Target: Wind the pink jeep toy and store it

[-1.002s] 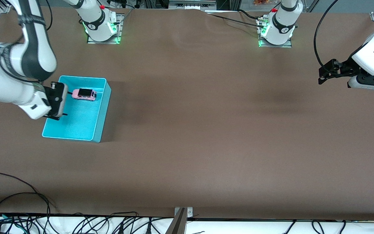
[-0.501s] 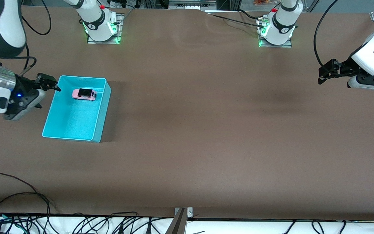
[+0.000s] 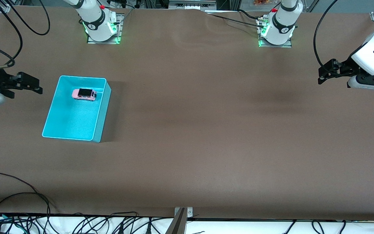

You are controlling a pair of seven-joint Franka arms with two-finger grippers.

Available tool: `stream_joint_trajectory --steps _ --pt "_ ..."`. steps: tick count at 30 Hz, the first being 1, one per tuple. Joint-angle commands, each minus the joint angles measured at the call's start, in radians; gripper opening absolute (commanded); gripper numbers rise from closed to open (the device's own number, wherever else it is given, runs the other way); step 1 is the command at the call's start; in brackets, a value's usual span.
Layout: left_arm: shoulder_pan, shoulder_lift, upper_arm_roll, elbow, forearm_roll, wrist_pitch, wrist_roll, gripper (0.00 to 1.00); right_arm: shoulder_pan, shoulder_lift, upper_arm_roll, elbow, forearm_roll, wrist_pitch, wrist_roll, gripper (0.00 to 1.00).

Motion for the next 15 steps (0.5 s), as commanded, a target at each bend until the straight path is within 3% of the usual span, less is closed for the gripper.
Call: stream_joint_trajectory --steps 1,15 --pt "0.004 0.017 0.0 0.038 -0.012 -0.024 0.026 1.0 -0.004 0.009 -0.005 0.044 -0.05 -0.044 0.054 1.0" --pt "0.006 0.017 -0.002 0.038 -0.012 -0.024 0.026 1.0 0.005 -0.192 0.013 -0.194 -0.074 0.004 0.105 1.0"
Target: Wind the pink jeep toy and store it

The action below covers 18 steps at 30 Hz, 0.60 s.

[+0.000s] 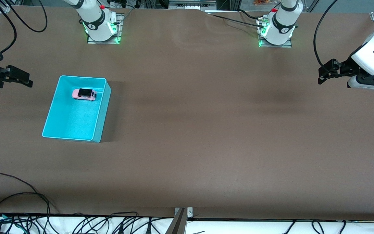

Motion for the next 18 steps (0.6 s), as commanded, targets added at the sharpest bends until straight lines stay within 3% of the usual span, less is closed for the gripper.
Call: stream_joint_trajectory --steps 1,10,18 --pt "0.006 0.017 -0.001 0.038 -0.012 -0.024 0.026 1.0 0.008 -0.133 0.013 -0.16 -0.036 0.048 0.022 1.0" --pt "0.007 0.017 0.0 0.038 -0.012 -0.024 0.027 1.0 0.016 -0.183 0.117 -0.207 -0.099 0.063 0.208 1.0" --pt "0.007 0.017 0.0 0.038 -0.012 -0.024 0.027 1.0 0.006 -0.158 0.116 -0.187 -0.091 0.074 0.203 1.0"
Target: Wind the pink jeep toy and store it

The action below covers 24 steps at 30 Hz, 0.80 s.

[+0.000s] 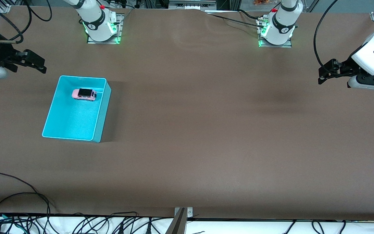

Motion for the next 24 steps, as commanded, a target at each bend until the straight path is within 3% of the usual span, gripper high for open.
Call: stream_joint_trajectory --steps 1,24 --pt "0.007 0.017 -0.001 0.038 -0.012 -0.024 0.027 1.0 -0.008 -0.006 -0.005 -0.015 -0.013 0.023 0.009 1.0" --pt "0.009 0.017 0.001 0.038 -0.015 -0.024 0.026 1.0 -0.014 0.027 -0.006 0.011 -0.01 0.02 -0.105 1.0"
